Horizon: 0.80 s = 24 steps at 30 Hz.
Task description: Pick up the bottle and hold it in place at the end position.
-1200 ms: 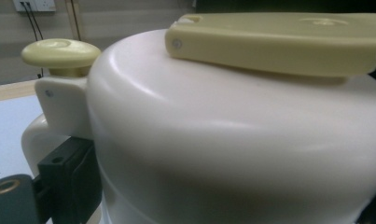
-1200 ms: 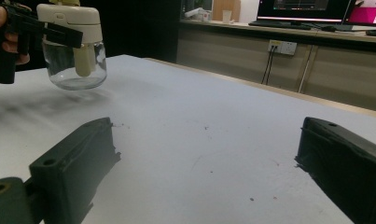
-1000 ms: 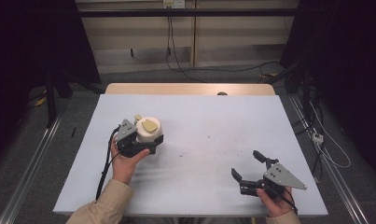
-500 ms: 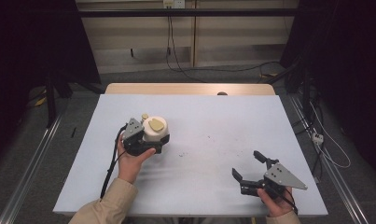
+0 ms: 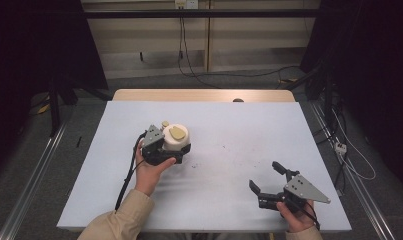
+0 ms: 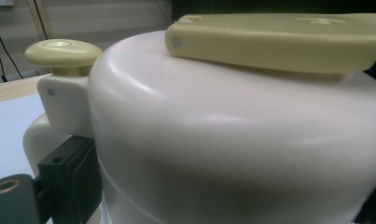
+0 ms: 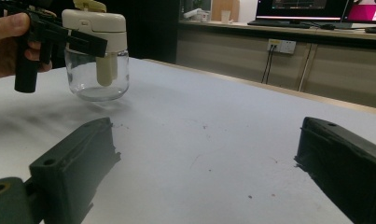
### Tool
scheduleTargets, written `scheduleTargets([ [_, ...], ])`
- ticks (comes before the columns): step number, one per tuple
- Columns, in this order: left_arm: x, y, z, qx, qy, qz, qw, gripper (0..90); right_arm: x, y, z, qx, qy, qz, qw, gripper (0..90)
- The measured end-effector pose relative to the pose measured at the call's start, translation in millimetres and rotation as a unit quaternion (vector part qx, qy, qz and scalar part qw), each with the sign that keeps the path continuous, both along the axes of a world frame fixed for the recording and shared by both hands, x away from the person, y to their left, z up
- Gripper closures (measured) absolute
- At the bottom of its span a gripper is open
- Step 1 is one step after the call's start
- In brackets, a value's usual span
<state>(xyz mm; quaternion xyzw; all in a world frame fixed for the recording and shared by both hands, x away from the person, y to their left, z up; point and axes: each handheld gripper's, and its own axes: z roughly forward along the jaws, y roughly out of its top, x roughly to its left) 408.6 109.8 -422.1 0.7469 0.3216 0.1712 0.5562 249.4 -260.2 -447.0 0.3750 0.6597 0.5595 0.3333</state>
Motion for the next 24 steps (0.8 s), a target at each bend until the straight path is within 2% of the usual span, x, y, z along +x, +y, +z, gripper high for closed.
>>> scheduleTargets([
  [12, 6.9, -10.2, 0.6, 0.001, -0.003, -0.006, 1.0000, 6.4, -0.3, -2.3, -0.2, 0.003, 0.001, -0.003, 1.0000, 4.0],
  [20, 10.1, -15.3, -1.7, 0.000, 0.004, -0.007, 1.0000, 6.4, -0.5, -1.8, -0.3, 0.001, 0.002, -0.001, 1.0000, 4.0],
  [24, 11.0, -18.9, -3.0, 0.006, 0.006, -0.010, 0.9999, 6.4, -0.3, -2.4, -0.5, 0.003, 0.002, -0.002, 1.0000, 4.1],
])
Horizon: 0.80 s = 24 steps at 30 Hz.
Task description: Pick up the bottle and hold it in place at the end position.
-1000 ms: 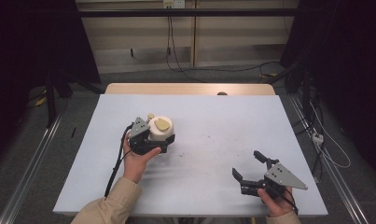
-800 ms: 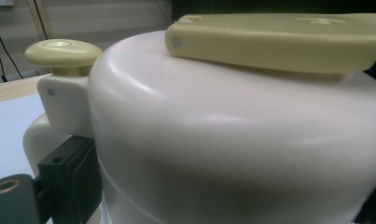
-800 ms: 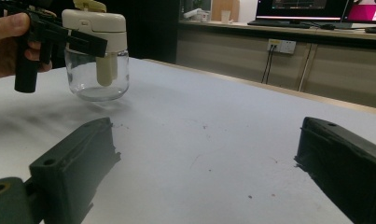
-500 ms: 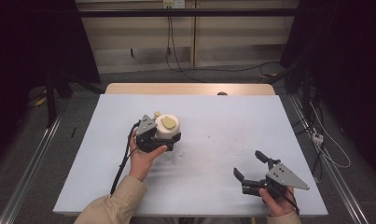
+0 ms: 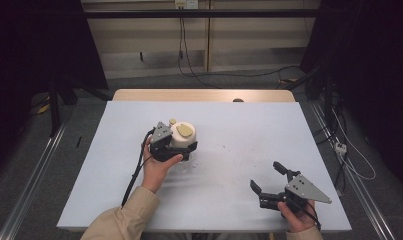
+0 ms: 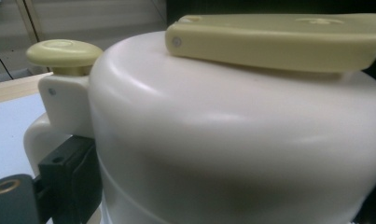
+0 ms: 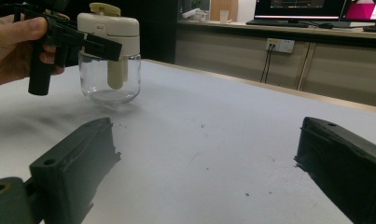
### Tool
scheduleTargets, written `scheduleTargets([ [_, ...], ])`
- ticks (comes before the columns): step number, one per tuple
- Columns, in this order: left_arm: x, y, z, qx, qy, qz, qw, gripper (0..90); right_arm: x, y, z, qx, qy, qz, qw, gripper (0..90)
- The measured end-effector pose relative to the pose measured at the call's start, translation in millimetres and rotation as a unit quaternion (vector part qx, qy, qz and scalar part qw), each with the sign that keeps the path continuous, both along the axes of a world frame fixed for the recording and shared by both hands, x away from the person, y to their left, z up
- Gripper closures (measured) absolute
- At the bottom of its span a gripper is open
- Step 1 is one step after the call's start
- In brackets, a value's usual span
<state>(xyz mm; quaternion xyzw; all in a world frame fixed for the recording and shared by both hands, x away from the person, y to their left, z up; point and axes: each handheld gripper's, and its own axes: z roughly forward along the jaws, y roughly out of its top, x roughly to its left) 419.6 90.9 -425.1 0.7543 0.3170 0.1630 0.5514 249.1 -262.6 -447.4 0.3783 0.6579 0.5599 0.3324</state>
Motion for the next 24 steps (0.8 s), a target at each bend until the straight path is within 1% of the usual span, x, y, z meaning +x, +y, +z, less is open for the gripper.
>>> scheduleTargets([
  [4, 0.3, -4.9, 1.1, -0.001, 0.000, -0.007, 1.0000, 6.4, -0.1, -0.2, -0.2, 0.000, 0.000, -0.001, 1.0000, 4.1],
  [5, 0.2, -6.1, 1.8, 0.002, 0.000, -0.008, 1.0000, 6.4, -0.1, -0.1, -0.2, 0.000, 0.000, -0.001, 1.0000, 4.1],
  [7, 0.7, -8.5, 2.5, -0.003, 0.001, -0.009, 1.0000, 6.4, -0.3, -0.2, 0.0, 0.000, -0.001, 0.000, 1.0000, 4.1],
  [9, 1.2, -10.5, 2.9, -0.003, 0.001, -0.011, 0.9999, 6.4, -0.4, -0.3, 0.0, 0.000, -0.001, -0.001, 1.0000, 4.1],
  [14, 3.6, -14.3, 2.1, -0.003, 0.001, -0.013, 0.9999, 6.4, -0.4, -0.3, -0.1, 0.000, -0.001, 0.000, 1.0000, 4.1],
  [17, 4.2, -16.6, 0.8, -0.004, 0.004, -0.011, 0.9999, 6.5, -0.3, -0.4, -0.1, 0.000, -0.001, 0.000, 1.0000, 4.1],
  [20, 6.2, -18.0, 0.4, -0.002, 0.002, -0.012, 0.9999, 6.4, -0.3, -0.3, -0.3, 0.001, 0.000, 0.000, 1.0000, 4.1],
  [24, 8.4, -20.8, 0.0, -0.006, 0.001, -0.012, 0.9999, 6.5, -0.5, -0.2, -0.3, 0.003, 0.000, 0.002, 1.0000, 4.1],
])
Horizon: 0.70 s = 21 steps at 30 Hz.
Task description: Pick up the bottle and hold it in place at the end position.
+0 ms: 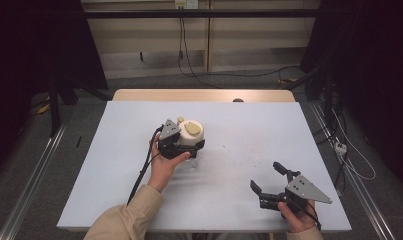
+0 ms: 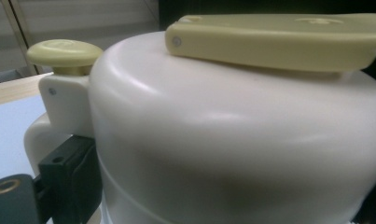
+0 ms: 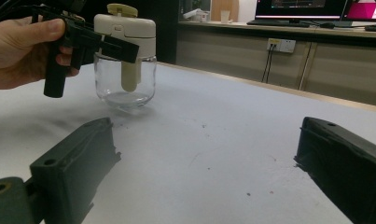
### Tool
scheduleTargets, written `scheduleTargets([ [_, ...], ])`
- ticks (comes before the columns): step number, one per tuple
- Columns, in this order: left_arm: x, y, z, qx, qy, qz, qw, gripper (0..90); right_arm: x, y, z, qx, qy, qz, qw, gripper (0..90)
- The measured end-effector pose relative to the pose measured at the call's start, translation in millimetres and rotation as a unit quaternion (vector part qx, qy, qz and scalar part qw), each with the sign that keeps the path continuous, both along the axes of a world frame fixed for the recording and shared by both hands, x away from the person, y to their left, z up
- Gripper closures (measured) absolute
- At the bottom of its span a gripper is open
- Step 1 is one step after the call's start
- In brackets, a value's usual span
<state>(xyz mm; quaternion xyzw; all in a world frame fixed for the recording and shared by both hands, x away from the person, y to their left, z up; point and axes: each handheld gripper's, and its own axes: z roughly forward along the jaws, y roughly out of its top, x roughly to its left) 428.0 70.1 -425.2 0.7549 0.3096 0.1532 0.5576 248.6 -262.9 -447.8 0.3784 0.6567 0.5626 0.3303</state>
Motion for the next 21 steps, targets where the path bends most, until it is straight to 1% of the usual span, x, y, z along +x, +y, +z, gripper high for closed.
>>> scheduleTargets([
  [2, 0.6, -2.0, -0.9, -0.002, 0.002, 0.002, 1.0000, 6.5, 0.0, -0.1, -0.1, 0.000, 0.000, 0.001, 1.0000, 4.1],
  [6, 2.9, -5.8, -2.8, 0.006, 0.004, -0.002, 1.0000, 6.5, 0.1, -0.5, -0.5, 0.001, 0.002, 0.000, 1.0000, 4.2],
  [12, 5.7, -10.6, -3.3, 0.001, 0.005, 0.000, 1.0000, 6.5, -0.8, -1.6, -0.5, 0.003, 0.001, -0.001, 1.0000, 4.2],
  [16, 8.1, -14.2, -3.6, -0.005, 0.005, 0.000, 1.0000, 6.5, -0.6, -2.3, -0.9, 0.003, 0.003, -0.002, 1.0000, 4.2],
  [21, 11.3, -18.3, -5.0, -0.003, 0.004, 0.000, 1.0000, 6.5, -0.8, -3.0, -1.2, 0.003, 0.003, -0.003, 1.0000, 4.2],
])
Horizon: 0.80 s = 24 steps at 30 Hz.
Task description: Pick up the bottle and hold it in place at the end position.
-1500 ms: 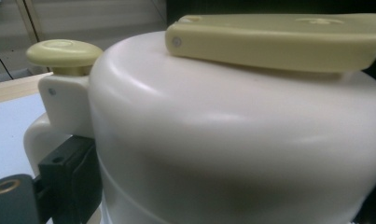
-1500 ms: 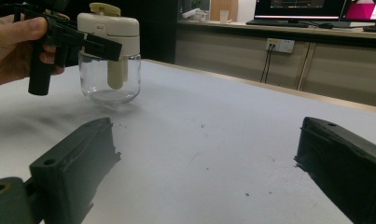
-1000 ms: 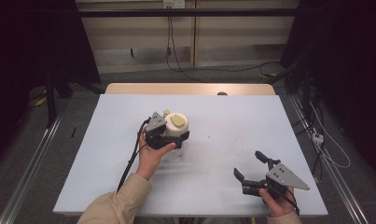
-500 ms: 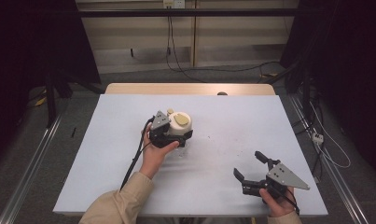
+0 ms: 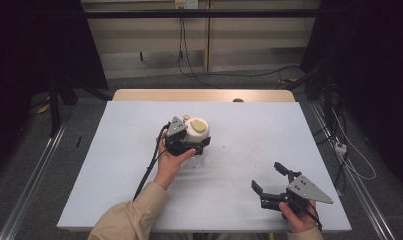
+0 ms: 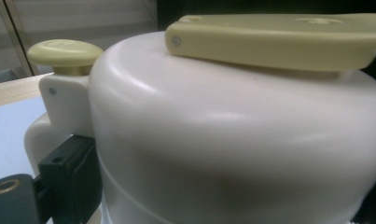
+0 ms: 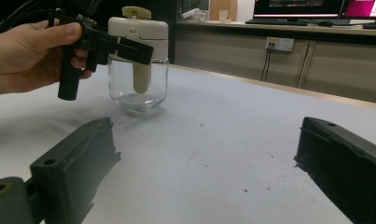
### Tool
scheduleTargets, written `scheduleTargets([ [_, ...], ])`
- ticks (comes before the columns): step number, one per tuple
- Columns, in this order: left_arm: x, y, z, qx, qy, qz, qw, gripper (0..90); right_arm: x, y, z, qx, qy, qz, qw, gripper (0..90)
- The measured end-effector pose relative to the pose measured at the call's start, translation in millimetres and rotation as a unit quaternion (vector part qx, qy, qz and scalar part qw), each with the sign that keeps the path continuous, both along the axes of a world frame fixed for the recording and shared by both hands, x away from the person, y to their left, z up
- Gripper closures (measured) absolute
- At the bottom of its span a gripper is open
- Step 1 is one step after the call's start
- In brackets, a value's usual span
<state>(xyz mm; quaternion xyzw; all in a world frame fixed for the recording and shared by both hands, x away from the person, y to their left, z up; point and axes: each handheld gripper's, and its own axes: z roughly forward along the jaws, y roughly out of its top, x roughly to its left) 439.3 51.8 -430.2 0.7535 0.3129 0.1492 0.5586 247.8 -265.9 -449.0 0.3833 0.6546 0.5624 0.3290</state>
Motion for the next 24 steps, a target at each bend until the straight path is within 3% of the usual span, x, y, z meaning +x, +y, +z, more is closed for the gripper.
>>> scheduleTargets([
  [24, 7.0, -20.9, -11.3, 0.002, 0.008, -0.007, 0.9999, 6.5, 1.3, 0.0, -1.3, 0.001, 0.003, -0.005, 1.0000, 4.5],
])
